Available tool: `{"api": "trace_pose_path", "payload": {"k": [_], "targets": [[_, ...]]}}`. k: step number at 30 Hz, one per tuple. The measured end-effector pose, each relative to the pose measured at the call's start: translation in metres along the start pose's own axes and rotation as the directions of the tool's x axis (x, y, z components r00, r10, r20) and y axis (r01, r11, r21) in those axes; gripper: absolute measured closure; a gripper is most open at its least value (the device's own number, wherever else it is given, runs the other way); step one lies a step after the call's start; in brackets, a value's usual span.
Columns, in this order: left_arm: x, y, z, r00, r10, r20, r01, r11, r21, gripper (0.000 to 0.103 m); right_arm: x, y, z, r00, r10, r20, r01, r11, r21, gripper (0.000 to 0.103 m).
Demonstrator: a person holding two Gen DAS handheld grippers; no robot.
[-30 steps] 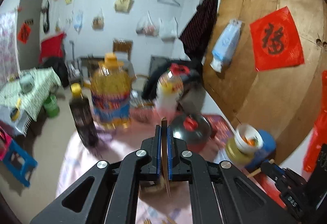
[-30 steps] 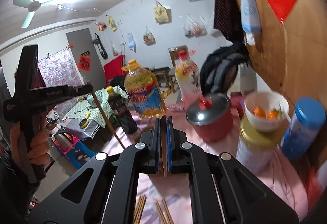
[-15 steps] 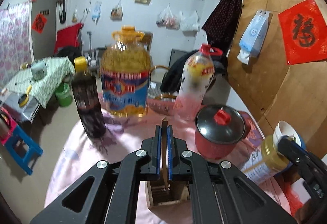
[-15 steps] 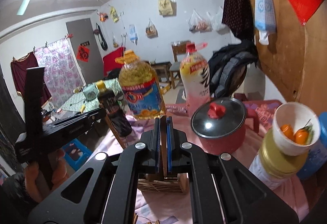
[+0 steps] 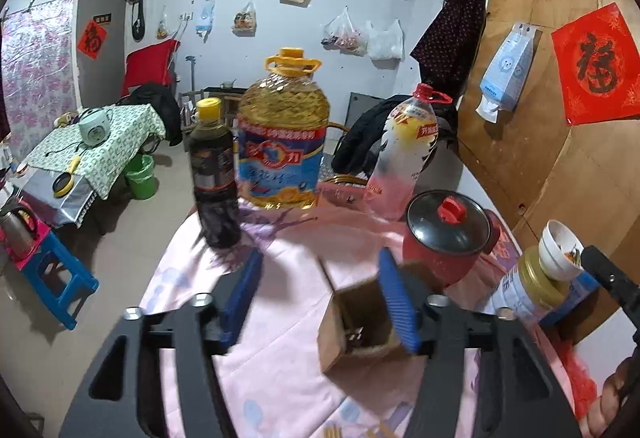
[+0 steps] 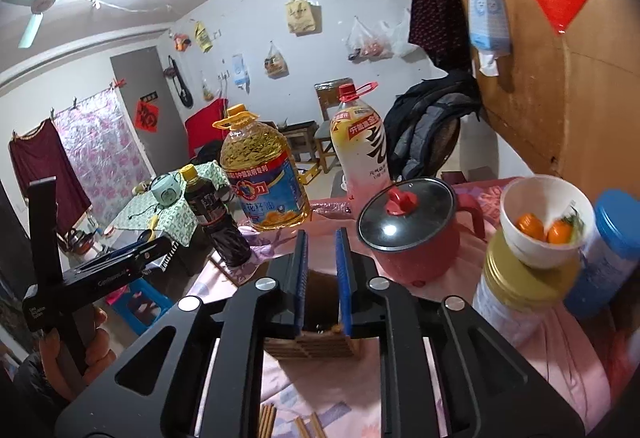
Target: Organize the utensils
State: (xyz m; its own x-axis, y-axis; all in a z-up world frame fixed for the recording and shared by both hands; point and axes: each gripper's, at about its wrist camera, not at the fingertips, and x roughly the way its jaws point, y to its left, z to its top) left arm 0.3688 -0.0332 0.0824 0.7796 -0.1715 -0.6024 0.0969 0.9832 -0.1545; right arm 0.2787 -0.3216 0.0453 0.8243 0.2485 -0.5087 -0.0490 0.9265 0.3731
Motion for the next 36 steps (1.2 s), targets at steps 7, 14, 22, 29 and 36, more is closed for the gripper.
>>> {"api": "trace_pose_path", "payload": {"k": [7,14,22,29,36], "targets": [[-0.043,0.026,-0.037,0.998,0.05,-0.027,-0.051,0.999,-0.004,0.019,-0.039,0.009,-0.031,1.0,-0.006,0.005,0.006,0.999,0.054,0.068],[-0.068,0.045,-0.092,0.99,0.101,-0.103,-0.098,0.995,0.034,0.015,-0.071,0.012,-0.079,1.0,-0.022,-0.004,0.022,0.993,0.116,0.062],[-0.06,0.044,-0.199,0.953,0.12,-0.279,-0.087,0.988,0.129,0.015,-0.086,-0.003,-0.146,0.989,-0.067,-0.135,0.09,0.981,0.171,0.062],[-0.078,0.034,-0.292,0.91,0.176,-0.376,-0.127,0.98,0.15,0.015,-0.079,-0.019,-0.178,0.957,-0.013,-0.291,0.046,0.993,0.107,0.062],[-0.08,0.009,-0.337,0.886,0.188,-0.424,-0.136,0.979,0.15,0.015,-0.084,-0.038,-0.205,0.927,0.004,-0.375,0.032,0.995,0.091,0.06]]}}
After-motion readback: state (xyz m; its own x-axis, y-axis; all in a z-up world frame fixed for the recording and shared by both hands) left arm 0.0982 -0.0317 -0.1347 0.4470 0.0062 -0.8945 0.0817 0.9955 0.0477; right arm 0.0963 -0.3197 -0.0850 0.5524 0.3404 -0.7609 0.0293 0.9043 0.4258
